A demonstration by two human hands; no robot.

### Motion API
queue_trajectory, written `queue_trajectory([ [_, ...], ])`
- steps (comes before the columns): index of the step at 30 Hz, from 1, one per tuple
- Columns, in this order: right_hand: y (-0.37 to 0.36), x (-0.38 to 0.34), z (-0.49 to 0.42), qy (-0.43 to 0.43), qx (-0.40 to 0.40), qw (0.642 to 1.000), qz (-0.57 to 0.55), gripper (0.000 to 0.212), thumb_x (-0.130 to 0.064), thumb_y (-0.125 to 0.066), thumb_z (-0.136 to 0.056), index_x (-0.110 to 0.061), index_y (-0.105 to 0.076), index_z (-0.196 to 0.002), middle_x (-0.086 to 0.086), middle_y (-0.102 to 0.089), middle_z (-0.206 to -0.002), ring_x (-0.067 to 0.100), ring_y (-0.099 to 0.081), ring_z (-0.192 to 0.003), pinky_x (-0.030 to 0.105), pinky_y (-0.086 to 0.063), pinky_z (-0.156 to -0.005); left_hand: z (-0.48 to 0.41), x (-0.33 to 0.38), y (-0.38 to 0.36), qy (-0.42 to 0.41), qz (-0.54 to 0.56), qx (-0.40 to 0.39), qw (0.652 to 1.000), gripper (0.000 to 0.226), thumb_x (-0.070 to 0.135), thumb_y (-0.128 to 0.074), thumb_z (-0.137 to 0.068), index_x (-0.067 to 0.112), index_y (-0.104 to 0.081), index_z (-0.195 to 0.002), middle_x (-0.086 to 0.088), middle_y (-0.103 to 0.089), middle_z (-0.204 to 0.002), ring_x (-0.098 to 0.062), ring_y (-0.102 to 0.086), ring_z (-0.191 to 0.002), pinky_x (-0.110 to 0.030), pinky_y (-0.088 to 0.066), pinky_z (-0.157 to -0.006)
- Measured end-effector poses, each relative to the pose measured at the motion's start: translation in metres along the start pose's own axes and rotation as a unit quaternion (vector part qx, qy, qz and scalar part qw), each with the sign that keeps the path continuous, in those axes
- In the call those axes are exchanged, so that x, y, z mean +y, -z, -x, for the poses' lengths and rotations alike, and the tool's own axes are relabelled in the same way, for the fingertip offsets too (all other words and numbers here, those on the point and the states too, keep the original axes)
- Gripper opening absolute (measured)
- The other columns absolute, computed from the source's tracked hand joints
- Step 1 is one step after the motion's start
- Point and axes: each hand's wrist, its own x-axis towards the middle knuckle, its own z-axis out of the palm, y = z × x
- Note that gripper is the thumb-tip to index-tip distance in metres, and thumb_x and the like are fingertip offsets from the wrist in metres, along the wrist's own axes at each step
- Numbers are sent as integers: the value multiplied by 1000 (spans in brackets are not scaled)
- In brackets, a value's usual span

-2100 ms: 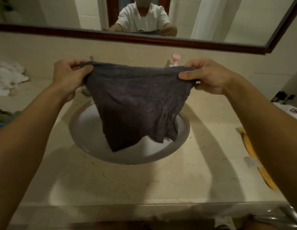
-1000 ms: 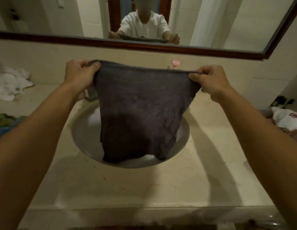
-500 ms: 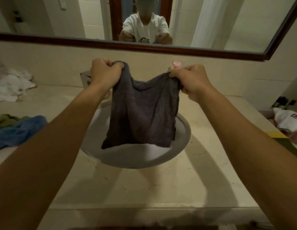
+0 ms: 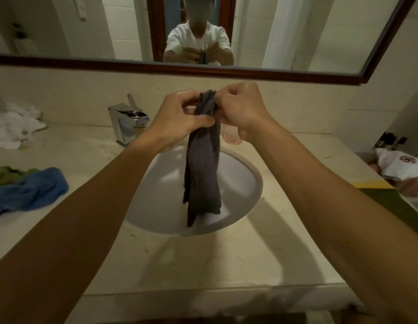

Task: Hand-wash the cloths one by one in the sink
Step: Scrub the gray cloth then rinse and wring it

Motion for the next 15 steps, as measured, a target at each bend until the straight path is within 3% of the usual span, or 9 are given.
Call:
queue_trajectory([
  [3,2,2,-4,33,-4,999,-12,19,-6,-60,-98,-9,-71,-82,14,-73,-89,29,-73,-90,39,-62,-77,-1,-9,-5,-58,-31,-14,998,67,1,-79,-79,19,-52,-137,11,-59,-128,5,-54,-120,-17,-52,-91],
  [5,7,2,-4,62,-74,995,16,18,-6,-60,-97,-12,-77,-95,12,-74,-96,26,-72,-94,41,-61,-79,-3,-14,-8,-70,-41,25,996,62,3,-76,-83,24,-51,-135,19,-56,-125,11,-52,-119,-24,-52,-99],
  [7,16,4,-5,76,-126,988,43,23,-8,-60,-99,-21,-79,-103,5,-74,-104,21,-69,-96,32,-59,-71,-9,-19,-7,-64,-48,83,993,48,4,-69,-90,21,-56,-133,14,-59,-124,6,-54,-118,-31,-51,-103],
  [9,27,10,-8,93,-79,991,51,24,-8,-62,-99,-21,-78,-110,-3,-71,-111,10,-65,-100,21,-53,-73,-14,-22,-6,-42,-25,105,993,38,6,-63,-95,18,-60,-131,9,-63,-123,0,-58,-118,-33,-51,-104],
  [11,38,26,-10,31,-42,998,21,38,-21,-70,-97,-24,-65,-134,-3,-62,-127,12,-60,-110,33,-52,-86,-17,-23,-5,-18,17,126,992,33,7,-61,-97,16,-63,-128,3,-67,-122,-7,-62,-117,-38,-51,-104],
  [13,44,53,-6,-92,-104,990,-19,76,-40,-76,-91,-33,-38,-156,2,-47,-151,27,-51,-130,51,-47,-100,-19,-21,-6,-1,57,140,988,30,7,-60,-97,14,-64,-127,0,-69,-120,-10,-65,-114,-39,-53,-102],
  [15,43,76,0,-154,-181,971,-28,90,-50,-76,-88,-37,-25,-161,3,-37,-162,37,-39,-144,61,-37,-109,-20,-17,-9,2,74,134,988,29,5,-59,-98,12,-64,-126,0,-69,-117,-9,-66,-111,-39,-53,-102],
])
